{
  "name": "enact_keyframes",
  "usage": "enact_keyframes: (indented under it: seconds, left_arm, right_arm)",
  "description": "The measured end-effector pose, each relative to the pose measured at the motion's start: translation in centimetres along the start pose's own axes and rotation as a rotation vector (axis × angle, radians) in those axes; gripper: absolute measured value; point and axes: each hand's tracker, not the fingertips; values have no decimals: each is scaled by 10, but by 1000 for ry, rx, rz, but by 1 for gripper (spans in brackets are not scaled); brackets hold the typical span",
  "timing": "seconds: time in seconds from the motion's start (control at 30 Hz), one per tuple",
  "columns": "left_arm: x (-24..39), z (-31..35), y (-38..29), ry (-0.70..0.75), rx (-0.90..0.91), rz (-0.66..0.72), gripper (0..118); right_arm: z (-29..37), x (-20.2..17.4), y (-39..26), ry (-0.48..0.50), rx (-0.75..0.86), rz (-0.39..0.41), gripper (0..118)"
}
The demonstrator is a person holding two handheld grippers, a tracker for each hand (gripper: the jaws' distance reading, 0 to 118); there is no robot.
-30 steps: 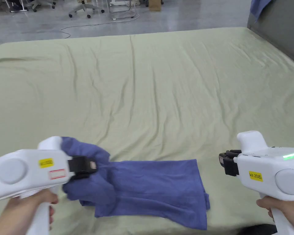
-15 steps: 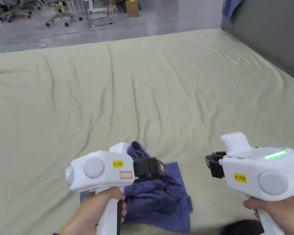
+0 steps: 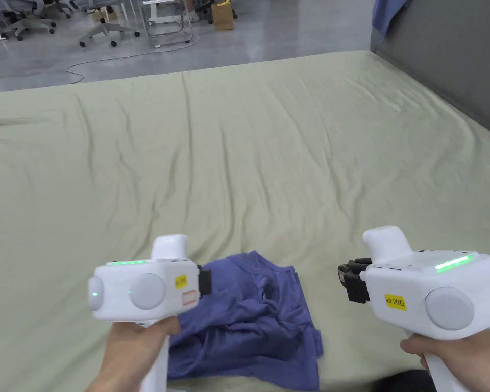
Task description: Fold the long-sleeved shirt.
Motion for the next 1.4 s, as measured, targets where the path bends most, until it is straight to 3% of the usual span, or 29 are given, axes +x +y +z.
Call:
enact_keyframes:
  seconds: [0.2,0.3,0.4,0.43,0.5,0.53,0.63,0.8,0.93,1.03,1.07,1.1,1.13,1.17,1.2,1.27,1.4]
  left_arm:
    - [62,-66,-12,-92,-54,-141,0]
    - [92,-84,-28,-184,-212,-101,0]
    - [109,-72,-32,-116,-134,-322,0]
    - [104,-65,-27,-190,-169,-286,0]
    - [86,-42,-22,-490,-202,-170,0]
    - [80,-27,-22,-594,-159,-176,0]
    - [64,19,-20,-492,-45,-296,0]
    - [-11,55,-10,-389,59,-101,0]
    - [-83,65,-12,-313,101,137,0]
    - [-124,72,-24,-293,115,262,1]
    - [-137,72,-29,-289,113,295,23]
    - [-146,71,-33,-288,103,315,57]
    - [-155,69,-38,-286,79,340,96]
    - [-164,64,-43,-290,55,367,118]
    - [-170,62,-45,-329,179,411,118]
    - [-179,50,-57,-349,49,494,118]
    - [-182,6,-72,-493,-75,664,117]
  right_arm:
    - [-1,5,-3,-22,-9,-12,0]
    - [-2,6,-4,-25,-15,-16,0]
    - [-1,5,-2,-22,-13,-18,0]
    - [-2,4,0,-21,-12,-20,0]
    - [-5,2,8,15,-15,-24,0]
    - [-8,0,13,42,-12,-30,0]
    - [-22,-11,29,141,-20,-61,0]
    - [-77,-39,53,324,-147,-129,0]
    - [-128,-50,46,451,-277,-277,0]
    - [-157,-40,25,424,-377,-356,0]
    - [-164,-34,14,380,-412,-358,0]
    - [-170,-26,5,356,-435,-364,0]
    - [-172,-14,-7,436,-387,-418,0]
    - [-172,-1,-14,544,-342,-525,0]
    - [-173,7,-20,559,-365,-602,0]
    - [-173,21,-31,571,-375,-723,0]
    - [-169,16,-33,560,-341,-656,0]
